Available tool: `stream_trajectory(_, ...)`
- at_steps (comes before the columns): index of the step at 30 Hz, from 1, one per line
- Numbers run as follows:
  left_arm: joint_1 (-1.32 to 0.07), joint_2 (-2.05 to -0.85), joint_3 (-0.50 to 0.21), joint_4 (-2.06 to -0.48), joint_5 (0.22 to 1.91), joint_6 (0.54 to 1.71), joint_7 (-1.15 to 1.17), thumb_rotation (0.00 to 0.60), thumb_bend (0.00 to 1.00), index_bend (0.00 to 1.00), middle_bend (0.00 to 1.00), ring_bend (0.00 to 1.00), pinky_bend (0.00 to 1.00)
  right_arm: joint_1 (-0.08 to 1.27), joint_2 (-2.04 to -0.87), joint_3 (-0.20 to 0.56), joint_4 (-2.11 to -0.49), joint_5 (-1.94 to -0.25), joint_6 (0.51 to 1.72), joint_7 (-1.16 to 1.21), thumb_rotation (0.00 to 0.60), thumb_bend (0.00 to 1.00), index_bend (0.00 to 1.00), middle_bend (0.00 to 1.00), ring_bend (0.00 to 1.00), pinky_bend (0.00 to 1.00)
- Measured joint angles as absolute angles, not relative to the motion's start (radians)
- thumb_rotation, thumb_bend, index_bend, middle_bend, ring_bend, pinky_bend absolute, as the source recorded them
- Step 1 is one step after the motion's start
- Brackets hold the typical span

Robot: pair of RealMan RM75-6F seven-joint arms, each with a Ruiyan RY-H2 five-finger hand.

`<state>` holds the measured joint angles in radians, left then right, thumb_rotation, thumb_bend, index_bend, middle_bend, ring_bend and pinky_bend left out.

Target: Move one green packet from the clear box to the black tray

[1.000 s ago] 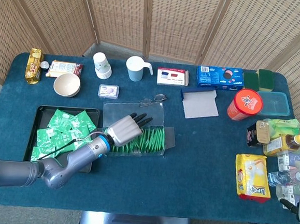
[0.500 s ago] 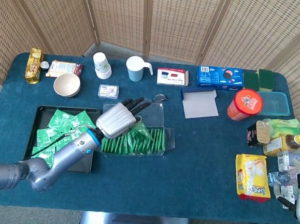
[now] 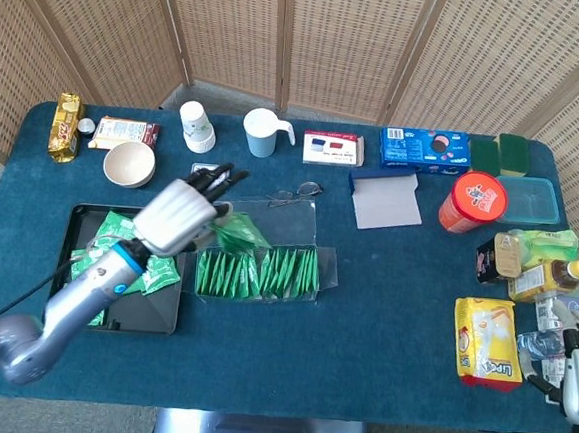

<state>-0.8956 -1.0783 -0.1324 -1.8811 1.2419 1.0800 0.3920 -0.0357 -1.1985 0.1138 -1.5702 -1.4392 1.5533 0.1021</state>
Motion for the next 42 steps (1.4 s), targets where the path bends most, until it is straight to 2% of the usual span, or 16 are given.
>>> stream_trajectory(9,-0.7,-0.923,-0.034,-1.912,1.254,1.167,0.361,0.6,0.37,0.56,0.07,0.0,0.19,0.011,-1.212,0.122,-1.572,-1.446,1.507,0.082,0.514,0.39,0.09,0.24,0.12,0.2)
stream_trajectory(17,-0.549,-0.925,0.052,-1.859,1.218,1.206,0.328,0.6,0.37,0.55,0.07,0.0,0.19,0.036,-1.222,0.124,-1.577,-1.452,1.485,0.066,0.513,0.39,0.09,0.24,0.12,0.2)
stream_trajectory(21,-0.514,-0.954,0.062,-1.826,1.199,1.205,0.324,0.6,0.37,0.54,0.07,0.0,0.19,0.038,-1.216,0.124,-1.584,-1.45,1.486,0.061,0.511,0.39,0.09,0.24,0.12,0.2)
stream_trajectory(27,-0.496,-0.976,0.06,-1.813,1.175,1.185,0.34,0.593,0.28,0.25,0.04,0.0,0.19,0.036,-1.209,0.121,-1.589,-1.445,1.489,0.06,0.512,0.39,0.09,0.23,0.12,0.2)
stream_trajectory(29,-0.494,-0.978,0.056,-1.817,1.161,1.178,0.355,0.579,0.27,0.21,0.04,0.0,0.19,0.036,-1.207,0.12,-1.591,-1.443,1.489,0.06,0.512,0.39,0.08,0.23,0.12,0.2)
stream_trajectory(33,-0.485,-0.975,0.047,-1.829,1.141,1.177,0.373,0.552,0.26,0.17,0.03,0.0,0.19,0.039,-1.203,0.12,-1.593,-1.444,1.487,0.059,0.513,0.39,0.08,0.23,0.12,0.2)
stream_trajectory(42,-0.384,-0.957,0.053,-1.84,1.146,1.274,0.325,0.552,0.26,0.17,0.03,0.0,0.19,0.085,-1.171,0.115,-1.621,-1.469,1.43,0.002,0.511,0.39,0.09,0.22,0.12,0.2)
